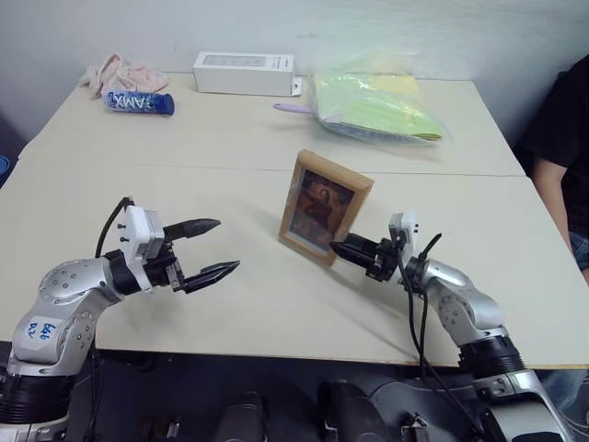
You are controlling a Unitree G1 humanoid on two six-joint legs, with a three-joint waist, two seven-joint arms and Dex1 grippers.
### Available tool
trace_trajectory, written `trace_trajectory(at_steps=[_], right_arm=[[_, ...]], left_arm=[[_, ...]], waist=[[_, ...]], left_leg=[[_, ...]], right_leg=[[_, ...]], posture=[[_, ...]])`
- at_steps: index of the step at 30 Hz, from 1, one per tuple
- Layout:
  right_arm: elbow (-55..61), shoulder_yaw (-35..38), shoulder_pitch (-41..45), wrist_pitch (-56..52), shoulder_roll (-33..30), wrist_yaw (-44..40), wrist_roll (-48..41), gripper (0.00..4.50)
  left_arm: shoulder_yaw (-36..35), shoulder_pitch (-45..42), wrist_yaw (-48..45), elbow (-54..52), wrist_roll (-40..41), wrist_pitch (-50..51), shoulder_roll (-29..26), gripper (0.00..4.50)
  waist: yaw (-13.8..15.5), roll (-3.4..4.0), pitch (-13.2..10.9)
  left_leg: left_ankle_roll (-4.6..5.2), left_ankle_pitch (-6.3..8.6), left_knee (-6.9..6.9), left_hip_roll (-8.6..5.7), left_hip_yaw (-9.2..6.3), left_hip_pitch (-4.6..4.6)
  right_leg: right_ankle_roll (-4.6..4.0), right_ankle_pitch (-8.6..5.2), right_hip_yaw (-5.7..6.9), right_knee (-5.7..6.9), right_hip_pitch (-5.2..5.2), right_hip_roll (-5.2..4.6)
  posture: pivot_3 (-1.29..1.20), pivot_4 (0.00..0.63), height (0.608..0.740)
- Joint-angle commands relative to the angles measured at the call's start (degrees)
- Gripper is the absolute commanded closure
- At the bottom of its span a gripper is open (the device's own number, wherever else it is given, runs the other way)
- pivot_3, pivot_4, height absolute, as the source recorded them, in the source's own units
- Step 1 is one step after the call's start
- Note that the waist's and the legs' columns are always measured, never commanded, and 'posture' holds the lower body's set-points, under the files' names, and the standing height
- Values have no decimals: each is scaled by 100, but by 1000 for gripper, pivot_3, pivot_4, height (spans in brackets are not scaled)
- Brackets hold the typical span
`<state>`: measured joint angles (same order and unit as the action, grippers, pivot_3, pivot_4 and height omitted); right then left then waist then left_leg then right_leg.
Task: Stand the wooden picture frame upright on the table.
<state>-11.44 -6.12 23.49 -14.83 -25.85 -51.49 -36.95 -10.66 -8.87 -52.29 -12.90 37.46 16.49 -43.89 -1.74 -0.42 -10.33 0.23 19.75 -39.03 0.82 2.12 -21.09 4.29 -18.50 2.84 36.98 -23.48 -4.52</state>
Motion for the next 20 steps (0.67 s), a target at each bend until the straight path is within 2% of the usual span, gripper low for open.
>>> trace_trajectory(at_steps=[1,3,5,11,13,17,20], right_arm=[[-242,89,-39,-89,101,147,383,3273],[-128,226,-9,232,174,36,430,2558],[67,291,-64,319,106,-169,468,2071],[692,674,-624,629,-436,-881,489,183],[753,857,-827,1073,-654,-1111,644,84],[372,1100,-1324,3246,-1203,-1828,1488,84],[214,1305,-1698,3865,-1441,-2030,1557,84]], left_arm=[[-201,-61,-40,-98,-87,-25,-56,0],[-235,-24,-58,-63,-109,-10,-66,0],[-284,73,-117,5,-166,-41,-87,0],[-540,690,-310,315,-628,-434,-196,0],[-644,944,-291,442,-903,-729,-209,0],[-816,1429,-376,662,-1228,-1214,-168,0],[-923,1713,-289,876,-1553,-1602,-169,0]], waist=[[-5,-1,1],[-2,-1,1],[10,1,0],[17,1,-1],[20,1,-1],[22,1,-1],[32,1,-1]], left_leg=[[0,0,0,0,0,3],[-1,-1,0,0,0,4],[-2,-1,0,0,-1,0],[8,7,8,0,0,-12],[11,8,7,-1,0,-11],[11,10,8,-1,1,-8],[13,11,9,-2,2,-5]], right_leg=[[0,0,0,0,2,0],[0,0,-1,2,3,0],[0,0,0,2,-1,0],[2,1,3,-1,-4,0],[3,2,3,-8,1,-1],[3,2,2,-24,0,-1],[3,2,2,-29,4,-1]], posture=[[0,150,740],[0,150,740],[0,150,740],[0,150,740],[0,150,740],[0,150,740],[0,150,740]])
